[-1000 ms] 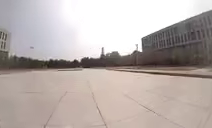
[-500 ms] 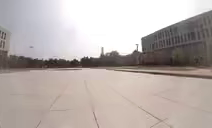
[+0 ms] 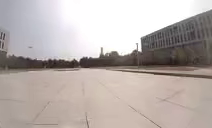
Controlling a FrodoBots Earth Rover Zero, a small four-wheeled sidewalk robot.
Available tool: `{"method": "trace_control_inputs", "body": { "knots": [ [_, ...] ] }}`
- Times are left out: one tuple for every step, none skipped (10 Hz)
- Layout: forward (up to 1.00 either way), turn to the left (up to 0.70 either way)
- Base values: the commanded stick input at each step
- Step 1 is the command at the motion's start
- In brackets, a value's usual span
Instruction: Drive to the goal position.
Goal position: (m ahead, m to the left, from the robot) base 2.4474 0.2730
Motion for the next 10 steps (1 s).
{"method": "trace_control_inputs", "body": {
  "knots": [
    [0.7, 0.0],
    [0.7, 0.0],
    [0.7, 0.0],
    [0.7, 0.0],
    [0.7, 0.0],
    [0.7, 0.0],
    [0.7, 0.0],
    [0.7, 0.0],
    [0.7, 0.0],
    [0.7, 0.0]
  ]
}}
